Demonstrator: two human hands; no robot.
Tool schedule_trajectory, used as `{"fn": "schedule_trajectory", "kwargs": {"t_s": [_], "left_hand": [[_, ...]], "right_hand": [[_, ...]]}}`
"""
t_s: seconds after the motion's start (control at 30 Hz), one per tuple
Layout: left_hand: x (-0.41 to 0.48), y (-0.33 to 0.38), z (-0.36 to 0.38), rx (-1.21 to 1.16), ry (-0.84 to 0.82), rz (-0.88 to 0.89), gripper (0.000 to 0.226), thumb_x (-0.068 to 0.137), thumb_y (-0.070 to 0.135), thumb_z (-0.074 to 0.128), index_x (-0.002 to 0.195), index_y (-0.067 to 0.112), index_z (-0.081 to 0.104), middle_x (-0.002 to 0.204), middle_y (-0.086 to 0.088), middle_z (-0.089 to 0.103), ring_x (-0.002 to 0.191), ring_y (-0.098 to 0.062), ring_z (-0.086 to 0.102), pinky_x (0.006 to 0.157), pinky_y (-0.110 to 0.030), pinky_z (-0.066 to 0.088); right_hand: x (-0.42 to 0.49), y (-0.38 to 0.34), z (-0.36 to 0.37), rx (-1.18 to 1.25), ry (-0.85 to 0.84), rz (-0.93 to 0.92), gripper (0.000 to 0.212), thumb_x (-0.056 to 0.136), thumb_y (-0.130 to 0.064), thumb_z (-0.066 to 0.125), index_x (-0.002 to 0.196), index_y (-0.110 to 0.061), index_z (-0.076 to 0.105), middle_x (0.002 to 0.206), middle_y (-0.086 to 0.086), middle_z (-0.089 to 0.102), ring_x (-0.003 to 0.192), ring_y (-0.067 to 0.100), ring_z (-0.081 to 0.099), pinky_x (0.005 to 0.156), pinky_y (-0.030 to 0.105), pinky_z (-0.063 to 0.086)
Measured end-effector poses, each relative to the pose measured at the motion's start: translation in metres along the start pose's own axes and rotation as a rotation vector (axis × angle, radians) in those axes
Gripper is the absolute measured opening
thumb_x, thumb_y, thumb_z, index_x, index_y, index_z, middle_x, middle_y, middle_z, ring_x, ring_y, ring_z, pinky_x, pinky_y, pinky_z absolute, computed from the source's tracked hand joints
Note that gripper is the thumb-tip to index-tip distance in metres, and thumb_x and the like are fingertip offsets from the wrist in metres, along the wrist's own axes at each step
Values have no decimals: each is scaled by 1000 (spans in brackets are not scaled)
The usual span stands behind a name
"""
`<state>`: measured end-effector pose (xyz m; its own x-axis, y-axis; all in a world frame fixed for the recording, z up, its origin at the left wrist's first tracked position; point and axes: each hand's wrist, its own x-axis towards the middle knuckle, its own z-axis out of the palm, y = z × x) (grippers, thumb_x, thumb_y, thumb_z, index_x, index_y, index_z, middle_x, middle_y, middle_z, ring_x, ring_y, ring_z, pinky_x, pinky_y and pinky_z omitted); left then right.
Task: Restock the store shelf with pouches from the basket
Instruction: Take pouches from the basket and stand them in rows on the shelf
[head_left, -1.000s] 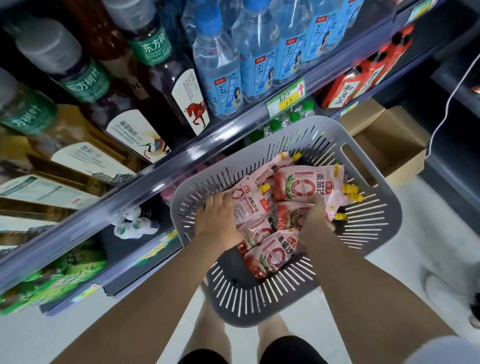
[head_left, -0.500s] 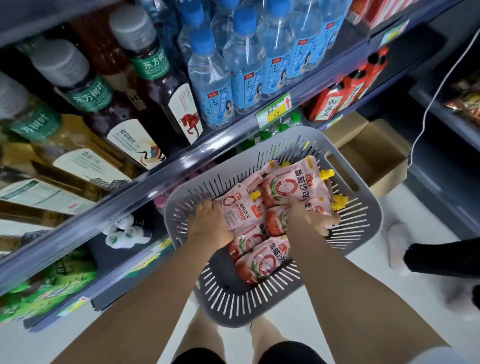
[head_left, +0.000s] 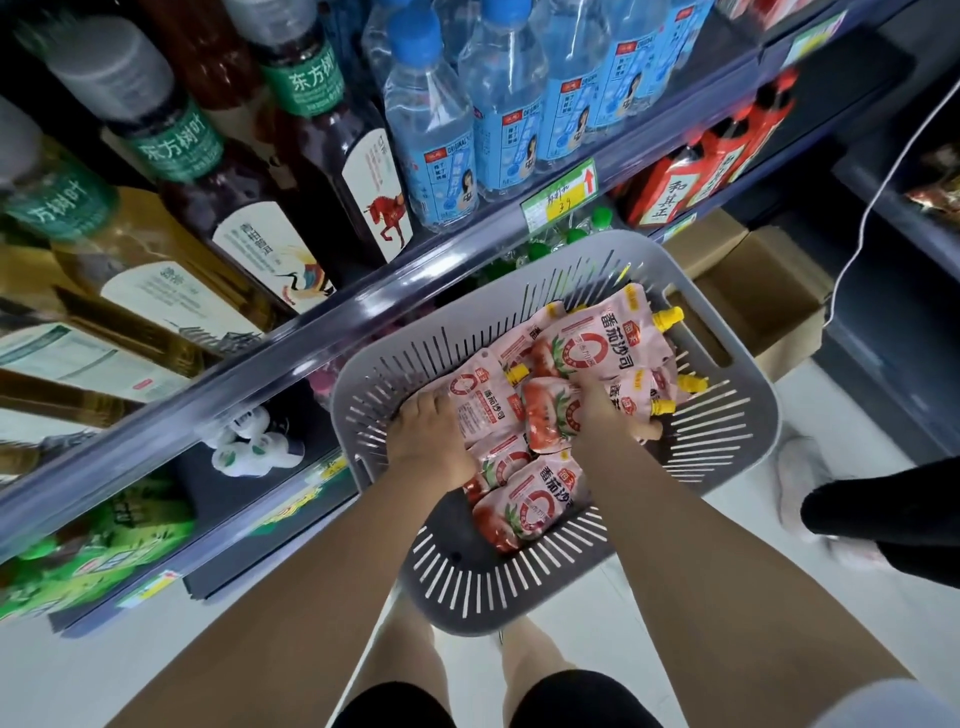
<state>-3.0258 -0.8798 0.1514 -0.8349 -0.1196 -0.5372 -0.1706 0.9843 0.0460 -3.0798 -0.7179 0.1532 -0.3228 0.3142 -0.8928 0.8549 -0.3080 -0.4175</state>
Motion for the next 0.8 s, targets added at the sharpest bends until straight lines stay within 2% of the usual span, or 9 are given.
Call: {"fn": "schedule_trajectory", "kwargs": {"t_s": [0.07,0.17,0.23,0.3,0.33,0.47,0.63,0.7,0.8], "left_hand": [[-1,0,-2,0,-3,-2,97,74,60,66,144,12,20,142,-12,30,132,-29,29,106,-46,32],[2,0,-6,-7,-1,-8,97,72,56,71,142,11,23,142,-12,31,132,-29,30,106,-45,33],[7,2,-6,-16,-3,-13,98,71,55,73,143,10,22,144,-12,31,133,-29,29,107,-44,32],[14,5,-6,-21,2,0,100,71,58,71,143,9,22,145,-13,31,134,-29,31,108,-43,31],[18,7,-5,-37,6,8,101,71,60,71,143,9,22,144,-13,34,133,-29,33,107,-43,31],[29,17,3,-72,47,41,107,72,62,68,148,10,14,138,-15,41,127,-29,42,104,-42,35],[38,14,9,65,113,154,90,80,53,58,146,6,18,128,-16,50,112,-30,54,92,-41,49],[40,12,10,120,115,200,94,79,60,56,144,4,19,126,-16,52,109,-30,56,88,-40,51],[43,14,10,262,155,208,94,83,63,54,143,-2,20,123,-16,53,106,-29,57,83,-37,51]], "right_hand": [[-2,-1,-2,140,136,29,76,62,-33,77,124,-13,38,108,10,58,90,26,62,73,40,55],[-17,-3,-4,184,70,30,39,70,-27,72,94,-7,49,79,6,59,69,21,60,55,32,47],[-22,1,-5,154,161,14,52,71,-32,72,110,-4,51,96,9,57,76,23,57,56,33,46],[-28,6,-7,95,340,-235,86,67,-23,77,137,-26,26,133,14,35,106,35,52,76,46,54],[-31,8,-8,61,339,-409,100,65,-16,79,139,-38,15,142,13,24,119,39,46,87,51,51],[-31,7,-15,-455,238,-862,112,62,-21,83,143,-36,7,144,10,15,129,34,30,99,47,41],[-9,9,-21,-1044,199,-868,109,62,-40,82,136,-36,3,138,12,17,130,35,30,101,49,41],[2,13,-25,-1167,195,-873,102,69,-54,74,139,-32,2,138,14,18,129,34,33,100,49,42],[15,16,-26,-1215,152,-869,97,74,-52,71,143,-31,7,144,13,12,130,34,32,96,47,44]]}}
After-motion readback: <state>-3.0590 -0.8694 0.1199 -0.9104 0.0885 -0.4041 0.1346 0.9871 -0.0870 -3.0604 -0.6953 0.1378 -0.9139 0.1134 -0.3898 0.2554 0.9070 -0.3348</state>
